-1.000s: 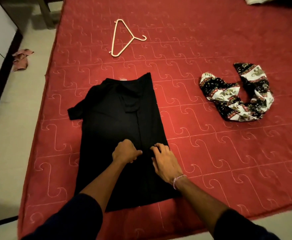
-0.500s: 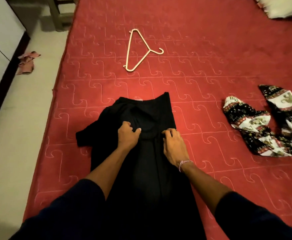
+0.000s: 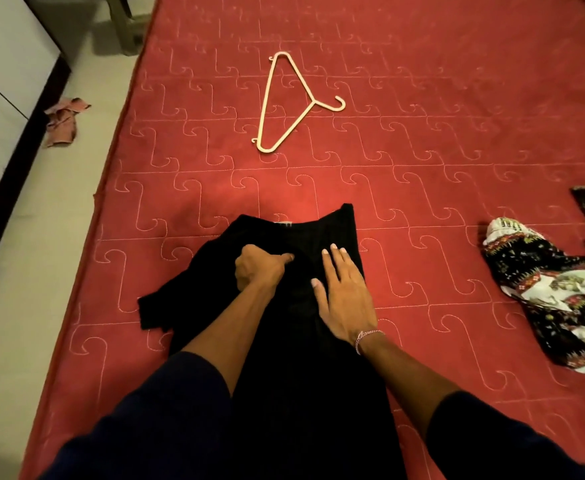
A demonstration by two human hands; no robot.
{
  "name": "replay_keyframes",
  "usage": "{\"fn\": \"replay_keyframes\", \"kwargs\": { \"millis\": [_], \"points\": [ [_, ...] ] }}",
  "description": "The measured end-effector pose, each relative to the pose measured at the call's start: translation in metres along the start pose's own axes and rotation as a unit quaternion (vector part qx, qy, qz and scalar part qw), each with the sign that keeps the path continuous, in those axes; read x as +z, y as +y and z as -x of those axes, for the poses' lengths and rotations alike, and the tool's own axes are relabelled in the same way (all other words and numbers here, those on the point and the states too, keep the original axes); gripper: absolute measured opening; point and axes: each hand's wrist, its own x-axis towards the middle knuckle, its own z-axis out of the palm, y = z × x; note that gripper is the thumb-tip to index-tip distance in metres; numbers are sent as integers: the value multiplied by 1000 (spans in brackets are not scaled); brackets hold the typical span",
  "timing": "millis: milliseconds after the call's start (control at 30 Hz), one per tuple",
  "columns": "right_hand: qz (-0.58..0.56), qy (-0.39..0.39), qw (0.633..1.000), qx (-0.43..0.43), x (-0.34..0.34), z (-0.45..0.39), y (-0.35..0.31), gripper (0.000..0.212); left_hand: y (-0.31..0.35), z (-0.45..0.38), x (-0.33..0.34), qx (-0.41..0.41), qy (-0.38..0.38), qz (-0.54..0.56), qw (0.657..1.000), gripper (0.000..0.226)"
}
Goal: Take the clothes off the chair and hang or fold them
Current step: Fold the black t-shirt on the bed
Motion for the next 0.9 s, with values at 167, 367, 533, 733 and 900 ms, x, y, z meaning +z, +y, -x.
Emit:
{"fn": "replay_keyframes", "kwargs": {
  "millis": [167, 367, 533, 733, 900],
  "points": [
    [61, -25, 998, 8, -2, 0, -6, 84, -4, -6, 9, 36, 15, -13, 999, 25],
    [72, -68, 995, 23, -5, -2, -12, 116, -17, 16, 20, 54, 93, 73, 992, 24],
    [73, -36, 996, 25, -6, -7, -16, 79, -8, 24, 28, 34, 130, -2, 991, 29],
    [66, -18, 998, -11, -5, -50, 1, 69, -15, 19, 38, 3, 160, -38, 986, 31],
    [109, -61, 992, 13, 0, -56, 1, 94, -23, 17, 38, 50, 167, 0, 985, 30]
  ]
}}
